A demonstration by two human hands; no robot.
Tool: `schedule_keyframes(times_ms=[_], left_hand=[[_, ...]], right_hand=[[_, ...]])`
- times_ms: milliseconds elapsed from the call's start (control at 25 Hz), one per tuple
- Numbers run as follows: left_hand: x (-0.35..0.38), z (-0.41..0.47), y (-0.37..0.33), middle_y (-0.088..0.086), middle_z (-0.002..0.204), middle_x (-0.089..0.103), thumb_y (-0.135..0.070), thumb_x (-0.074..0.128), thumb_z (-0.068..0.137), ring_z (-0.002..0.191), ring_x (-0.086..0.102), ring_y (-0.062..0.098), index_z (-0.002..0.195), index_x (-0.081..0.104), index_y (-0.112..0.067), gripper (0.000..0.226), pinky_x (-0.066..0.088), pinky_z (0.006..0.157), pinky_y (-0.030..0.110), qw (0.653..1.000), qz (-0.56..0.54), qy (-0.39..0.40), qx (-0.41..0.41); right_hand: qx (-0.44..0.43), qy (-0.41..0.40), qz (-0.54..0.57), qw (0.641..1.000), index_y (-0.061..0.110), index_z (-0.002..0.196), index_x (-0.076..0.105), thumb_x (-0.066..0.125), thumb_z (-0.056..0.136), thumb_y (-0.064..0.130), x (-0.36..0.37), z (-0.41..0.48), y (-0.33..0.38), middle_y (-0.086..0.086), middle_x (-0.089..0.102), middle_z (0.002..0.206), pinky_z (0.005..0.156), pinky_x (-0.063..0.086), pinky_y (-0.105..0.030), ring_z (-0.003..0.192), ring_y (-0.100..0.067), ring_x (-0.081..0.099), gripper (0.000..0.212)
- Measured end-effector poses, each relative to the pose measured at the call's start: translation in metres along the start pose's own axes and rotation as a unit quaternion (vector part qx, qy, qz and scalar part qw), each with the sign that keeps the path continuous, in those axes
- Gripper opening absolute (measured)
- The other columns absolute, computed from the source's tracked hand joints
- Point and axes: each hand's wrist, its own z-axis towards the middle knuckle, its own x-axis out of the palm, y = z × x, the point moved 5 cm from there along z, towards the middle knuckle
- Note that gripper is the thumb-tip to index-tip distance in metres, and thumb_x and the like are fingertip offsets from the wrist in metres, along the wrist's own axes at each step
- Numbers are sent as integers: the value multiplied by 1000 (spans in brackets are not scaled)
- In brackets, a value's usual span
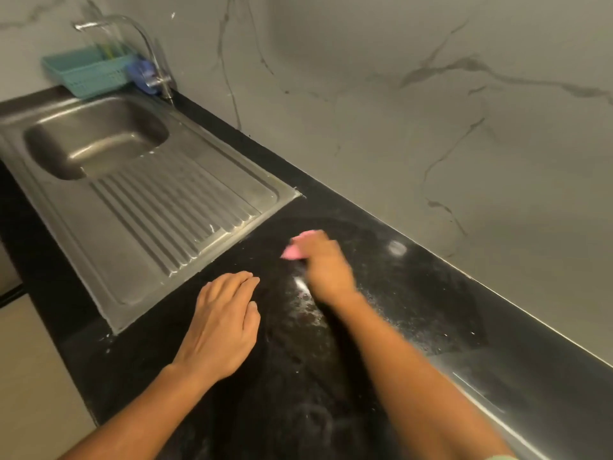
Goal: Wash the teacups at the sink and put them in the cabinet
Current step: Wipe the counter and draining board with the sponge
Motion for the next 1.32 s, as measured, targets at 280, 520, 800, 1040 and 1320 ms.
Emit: schedule_keyframes(times_ms=[280,520,800,1040,1320], left_hand=[[-1,19,15,-7,154,41,-32,38,105,146,29,10,151,43,-22,47,22,125,42,999,7,35,26],[21,96,-46,-5,156,37,-31,39,105,148,24,14,149,44,-20,46,14,126,46,976,23,99,194],[14,187,-19,1,149,47,-28,37,101,141,37,21,143,50,-16,45,23,122,52,928,30,131,348],[-3,261,44,8,132,60,-23,33,88,124,52,29,128,61,-10,51,38,109,52,925,49,121,358],[-1,258,49,3,135,60,-23,38,95,130,50,22,132,60,-12,45,36,115,51,909,-11,126,396]], right_hand=[[111,-23,-102,988,21,126,50,45,88,15,1,-10,-30,-1,46,132,95,39,-39,112,-27,46,40],[463,-207,-68,859,13,133,53,51,92,9,-72,-78,-137,-14,51,130,91,45,-48,111,-41,49,41],[521,-263,-10,812,20,95,64,56,82,5,-17,33,-60,-3,61,102,74,44,-33,93,-27,60,21],[268,-99,-165,944,27,128,62,47,94,22,35,107,-6,1,62,128,95,47,-30,113,-19,54,38],[658,-261,-118,696,5,117,60,54,88,1,-31,17,-78,-17,59,120,88,44,-35,107,-34,55,30]])
